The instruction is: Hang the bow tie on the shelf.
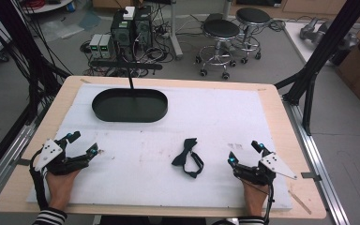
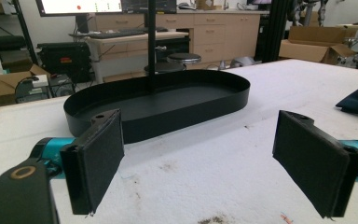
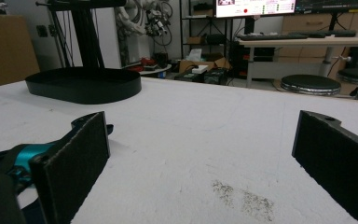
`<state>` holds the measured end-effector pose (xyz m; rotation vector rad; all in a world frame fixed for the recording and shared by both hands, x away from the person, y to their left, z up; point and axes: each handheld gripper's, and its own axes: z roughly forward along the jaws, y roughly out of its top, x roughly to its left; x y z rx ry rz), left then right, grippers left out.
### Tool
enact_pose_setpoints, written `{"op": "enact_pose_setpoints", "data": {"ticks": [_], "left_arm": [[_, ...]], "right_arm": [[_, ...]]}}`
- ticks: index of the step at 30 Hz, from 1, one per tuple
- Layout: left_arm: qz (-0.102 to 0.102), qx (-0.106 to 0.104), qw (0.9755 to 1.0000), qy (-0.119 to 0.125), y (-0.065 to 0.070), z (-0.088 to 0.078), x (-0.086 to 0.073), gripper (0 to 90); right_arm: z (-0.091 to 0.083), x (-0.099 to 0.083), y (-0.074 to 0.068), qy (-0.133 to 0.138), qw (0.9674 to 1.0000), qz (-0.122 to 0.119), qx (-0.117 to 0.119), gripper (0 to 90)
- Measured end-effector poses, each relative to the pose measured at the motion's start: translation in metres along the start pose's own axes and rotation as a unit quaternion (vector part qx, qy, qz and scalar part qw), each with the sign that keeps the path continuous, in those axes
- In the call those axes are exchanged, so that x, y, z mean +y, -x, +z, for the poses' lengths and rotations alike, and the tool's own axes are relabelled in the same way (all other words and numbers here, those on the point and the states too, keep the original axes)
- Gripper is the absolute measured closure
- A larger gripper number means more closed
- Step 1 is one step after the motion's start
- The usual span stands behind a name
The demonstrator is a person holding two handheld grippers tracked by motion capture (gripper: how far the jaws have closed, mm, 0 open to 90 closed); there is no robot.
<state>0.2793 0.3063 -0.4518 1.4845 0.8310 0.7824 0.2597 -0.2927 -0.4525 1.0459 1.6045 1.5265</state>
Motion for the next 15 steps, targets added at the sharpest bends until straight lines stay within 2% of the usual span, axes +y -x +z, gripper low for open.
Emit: {"op": "enact_pose_setpoints", "data": {"ticks": [7, 15], "left_arm": [[0.008, 0.002, 1.0000, -0.002, 0.0012, 0.0001, 0.0001, 16.7], [0.006, 0.005, 0.9999, -0.006, 0.0016, 0.0013, 0.0005, 16.7]], "right_arm": [[-0.0002, -0.0002, -0.0009, 0.000, 1.0000, -0.003, 0.000, 2.9], [-0.0013, -0.0008, -0.0031, 0.005, 0.9999, -0.014, -0.005, 2.8]]}}
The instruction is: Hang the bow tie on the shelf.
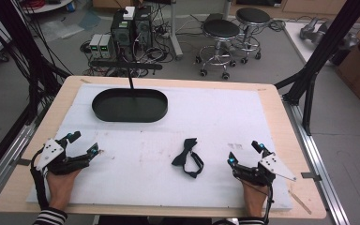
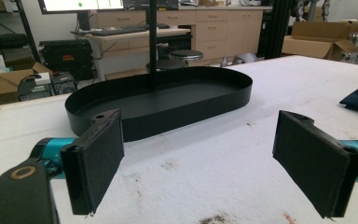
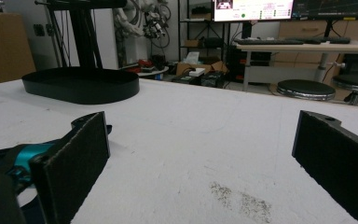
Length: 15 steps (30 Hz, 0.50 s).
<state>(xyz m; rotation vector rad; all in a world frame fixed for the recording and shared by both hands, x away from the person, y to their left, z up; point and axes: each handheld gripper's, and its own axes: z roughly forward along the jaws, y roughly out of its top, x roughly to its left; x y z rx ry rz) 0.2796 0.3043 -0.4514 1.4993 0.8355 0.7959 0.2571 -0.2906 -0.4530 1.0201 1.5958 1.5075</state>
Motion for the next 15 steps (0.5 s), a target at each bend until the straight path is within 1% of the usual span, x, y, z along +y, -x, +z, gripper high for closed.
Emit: {"op": "enact_pose_setpoints", "data": {"ticks": [6, 9, 11, 13, 15], "left_arm": [[0.003, -0.001, 1.0000, 0.000, 0.0001, -0.0003, 0.0000, 16.8], [0.004, -0.001, 1.0000, 0.001, 0.0004, -0.0004, -0.0001, 16.7], [0.005, 0.000, 1.0000, 0.002, 0.0006, -0.0005, -0.0001, 16.8], [0.006, -0.001, 1.0000, 0.001, 0.0009, -0.0005, -0.0001, 16.8], [0.007, -0.001, 1.0000, 0.002, 0.0011, -0.0005, -0.0001, 16.7]], "right_arm": [[-0.0003, -0.0001, -0.0001, 0.001, 1.0000, -0.001, 0.003, 2.8], [0.0002, 0.0001, 0.0005, 0.002, 1.0000, 0.002, -0.001, 2.8], [0.0010, 0.0005, -0.0003, -0.006, 1.0000, 0.003, -0.005, 2.9], [0.0025, 0.0008, -0.0012, -0.011, 0.9999, -0.007, -0.008, 2.9], [0.0031, 0.0011, -0.0022, -0.015, 0.9998, -0.011, -0.008, 2.9]]}}
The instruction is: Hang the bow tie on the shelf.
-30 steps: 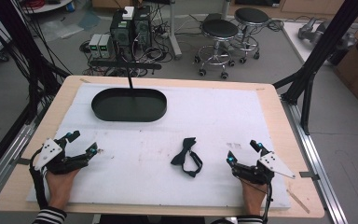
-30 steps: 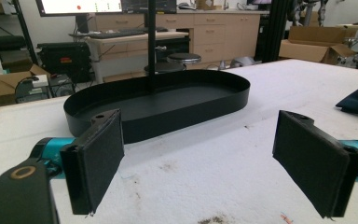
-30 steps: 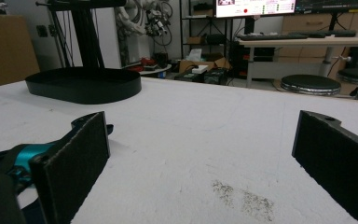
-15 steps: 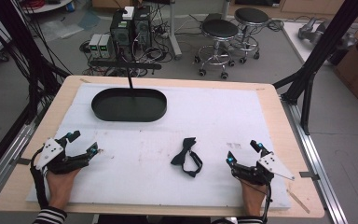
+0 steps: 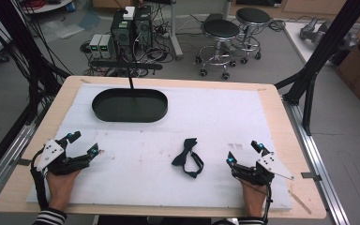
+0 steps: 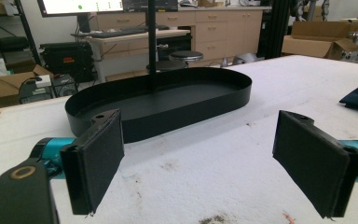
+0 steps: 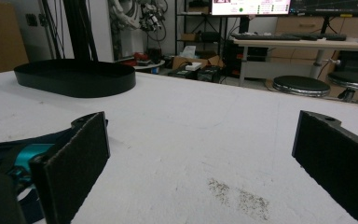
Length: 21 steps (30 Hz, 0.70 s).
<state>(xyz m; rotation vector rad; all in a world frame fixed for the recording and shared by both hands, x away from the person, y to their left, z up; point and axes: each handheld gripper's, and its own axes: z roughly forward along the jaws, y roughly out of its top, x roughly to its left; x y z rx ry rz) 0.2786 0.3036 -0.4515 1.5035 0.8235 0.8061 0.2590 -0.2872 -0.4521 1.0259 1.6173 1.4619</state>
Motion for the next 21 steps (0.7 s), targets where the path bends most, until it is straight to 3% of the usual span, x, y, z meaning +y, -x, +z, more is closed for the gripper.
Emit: {"op": "enact_pose_setpoints", "data": {"ticks": [6, 15, 21], "left_arm": [[0.001, 0.001, 1.0000, 0.000, 0.000, 0.000, 0.000, 16.7], [-0.002, -0.001, 1.0000, -0.004, -0.001, 0.000, 0.000, 16.7], [0.001, -0.001, 1.0000, -0.001, 0.000, 0.000, 0.000, 16.7]], "right_arm": [[0.000, 0.000, 0.002, -0.001, 0.9997, 0.022, -0.008, 2.9], [0.006, 0.010, 0.000, -0.020, 0.9997, 0.012, 0.001, 2.9], [0.010, 0.024, -0.006, -0.056, 0.9977, 0.010, 0.037, 2.9]]}}
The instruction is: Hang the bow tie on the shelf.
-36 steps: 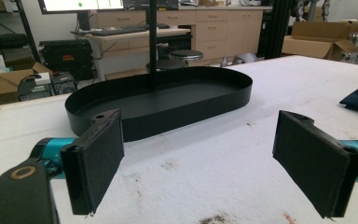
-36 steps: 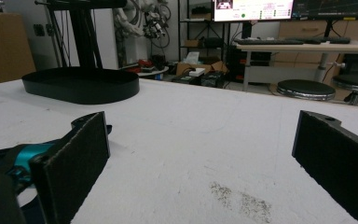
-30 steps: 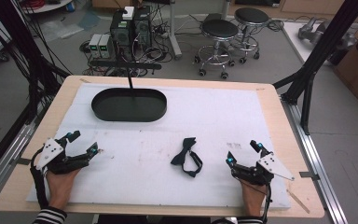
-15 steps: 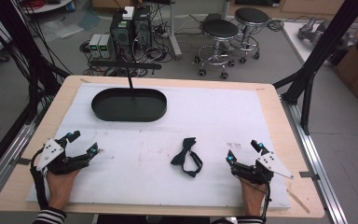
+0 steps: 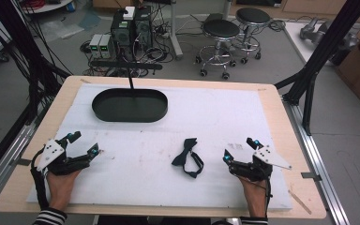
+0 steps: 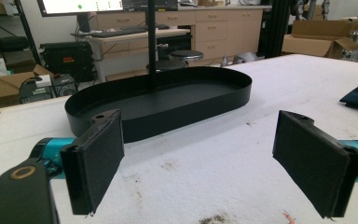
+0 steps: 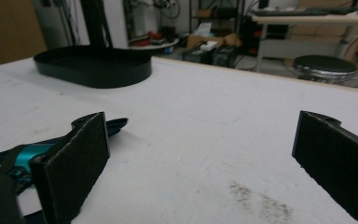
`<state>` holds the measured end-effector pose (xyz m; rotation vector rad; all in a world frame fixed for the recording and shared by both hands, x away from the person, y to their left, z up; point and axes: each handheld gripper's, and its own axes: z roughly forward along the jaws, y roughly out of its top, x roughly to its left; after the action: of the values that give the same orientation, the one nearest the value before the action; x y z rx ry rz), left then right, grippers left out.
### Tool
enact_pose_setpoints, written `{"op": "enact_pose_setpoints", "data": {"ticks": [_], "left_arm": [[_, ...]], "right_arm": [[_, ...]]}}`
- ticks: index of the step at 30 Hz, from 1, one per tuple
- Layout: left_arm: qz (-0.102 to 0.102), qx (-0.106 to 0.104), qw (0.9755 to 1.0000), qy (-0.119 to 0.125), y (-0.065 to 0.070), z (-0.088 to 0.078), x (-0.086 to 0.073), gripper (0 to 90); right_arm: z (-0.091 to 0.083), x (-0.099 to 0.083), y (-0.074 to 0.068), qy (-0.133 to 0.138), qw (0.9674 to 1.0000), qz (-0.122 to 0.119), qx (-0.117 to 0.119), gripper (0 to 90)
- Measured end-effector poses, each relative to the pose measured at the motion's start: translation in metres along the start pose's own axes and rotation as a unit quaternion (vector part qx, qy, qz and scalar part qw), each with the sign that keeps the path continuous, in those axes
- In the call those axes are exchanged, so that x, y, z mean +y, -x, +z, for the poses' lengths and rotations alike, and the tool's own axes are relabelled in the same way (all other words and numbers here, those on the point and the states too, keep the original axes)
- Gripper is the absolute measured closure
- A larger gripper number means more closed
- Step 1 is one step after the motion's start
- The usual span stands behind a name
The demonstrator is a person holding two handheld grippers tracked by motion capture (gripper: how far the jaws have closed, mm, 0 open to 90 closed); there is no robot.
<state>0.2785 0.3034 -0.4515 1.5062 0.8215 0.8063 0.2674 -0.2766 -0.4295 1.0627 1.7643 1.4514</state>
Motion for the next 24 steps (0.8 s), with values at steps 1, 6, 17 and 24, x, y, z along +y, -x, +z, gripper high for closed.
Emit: {"op": "enact_pose_setpoints", "data": {"ticks": [1, 6, 17, 24], "left_arm": [[0.000, 0.000, 1.0000, 0.001, 0.000, 0.000, 0.000, 16.7], [0.002, 0.000, 1.0000, -0.001, 0.000, 0.000, 0.000, 16.7], [0.003, 0.000, 1.0000, -0.002, 0.000, 0.000, 0.000, 16.7], [0.004, 0.001, 1.0000, -0.002, 0.000, 0.000, 0.000, 16.8]], "right_arm": [[0.001, 0.003, -0.001, -0.009, 0.9999, 0.000, 0.008, 2.9], [0.004, 0.019, -0.010, -0.040, 0.9983, -0.008, 0.042, 3.0], [0.024, 0.036, -0.033, -0.103, 0.9897, -0.030, 0.095, 4.9], [0.037, 0.037, -0.040, -0.170, 0.9768, -0.040, 0.124, 17.2]]}}
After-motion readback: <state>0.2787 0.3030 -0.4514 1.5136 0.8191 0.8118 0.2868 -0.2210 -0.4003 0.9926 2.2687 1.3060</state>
